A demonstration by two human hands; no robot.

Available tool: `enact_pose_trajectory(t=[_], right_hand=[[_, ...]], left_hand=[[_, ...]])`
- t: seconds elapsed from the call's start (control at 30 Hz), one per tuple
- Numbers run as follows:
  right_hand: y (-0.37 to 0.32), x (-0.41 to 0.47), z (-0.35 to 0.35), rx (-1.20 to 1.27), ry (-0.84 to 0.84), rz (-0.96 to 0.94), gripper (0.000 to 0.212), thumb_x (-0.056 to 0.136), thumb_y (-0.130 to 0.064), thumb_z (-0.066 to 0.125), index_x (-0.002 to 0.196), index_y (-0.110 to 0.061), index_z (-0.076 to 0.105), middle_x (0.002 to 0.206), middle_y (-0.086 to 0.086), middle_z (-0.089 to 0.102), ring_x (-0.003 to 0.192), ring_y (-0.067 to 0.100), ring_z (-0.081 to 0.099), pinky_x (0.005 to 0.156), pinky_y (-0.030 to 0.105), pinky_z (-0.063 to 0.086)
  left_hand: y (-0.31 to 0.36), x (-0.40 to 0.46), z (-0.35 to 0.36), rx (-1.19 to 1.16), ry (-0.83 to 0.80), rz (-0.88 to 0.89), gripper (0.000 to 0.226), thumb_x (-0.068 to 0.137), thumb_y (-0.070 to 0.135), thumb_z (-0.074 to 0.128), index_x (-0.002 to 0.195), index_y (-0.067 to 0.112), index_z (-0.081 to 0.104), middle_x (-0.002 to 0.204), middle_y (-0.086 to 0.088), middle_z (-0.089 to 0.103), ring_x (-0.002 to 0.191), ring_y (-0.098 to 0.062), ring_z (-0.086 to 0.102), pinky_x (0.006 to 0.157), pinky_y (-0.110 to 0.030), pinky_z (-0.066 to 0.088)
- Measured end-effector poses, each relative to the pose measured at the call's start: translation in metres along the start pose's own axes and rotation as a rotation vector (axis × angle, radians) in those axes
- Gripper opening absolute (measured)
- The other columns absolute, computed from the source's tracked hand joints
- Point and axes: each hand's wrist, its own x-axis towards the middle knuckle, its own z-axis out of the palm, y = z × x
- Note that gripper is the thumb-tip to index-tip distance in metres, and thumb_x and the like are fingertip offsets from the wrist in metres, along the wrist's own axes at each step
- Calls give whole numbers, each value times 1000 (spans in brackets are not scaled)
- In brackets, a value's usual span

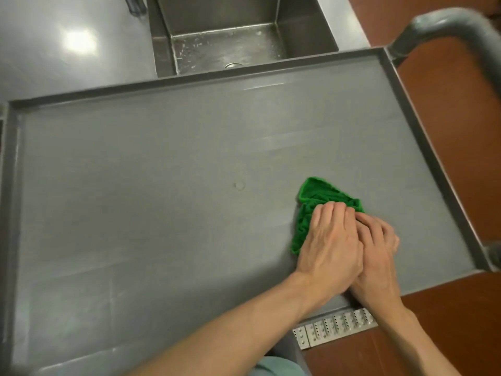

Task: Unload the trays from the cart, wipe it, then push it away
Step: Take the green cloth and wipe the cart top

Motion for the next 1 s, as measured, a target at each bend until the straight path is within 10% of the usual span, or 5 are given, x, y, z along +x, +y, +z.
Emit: enact_pose_trajectory(t=[0.47, 1.0], right_hand=[[-32, 95, 41, 98, 190, -3, 40, 90, -24, 46, 120, -1, 57, 122, 16, 57, 110, 30, 44, 95, 41, 35], [-192, 179, 130, 155, 3, -266, 47, 86, -30, 45, 122, -6, 61, 123, 11, 62, 113, 34, 49, 94, 46, 39]], left_hand=[[-70, 68, -12, -100, 89, -48, 36, 83, 22, 33, 99, 6, 60, 96, -13, 57, 94, -31, 51, 88, -44, 41], [-242, 27, -94, -45, 299, -359, 40, 80, 21, 36, 104, 2, 61, 101, -16, 61, 93, -33, 54, 88, -41, 39]])
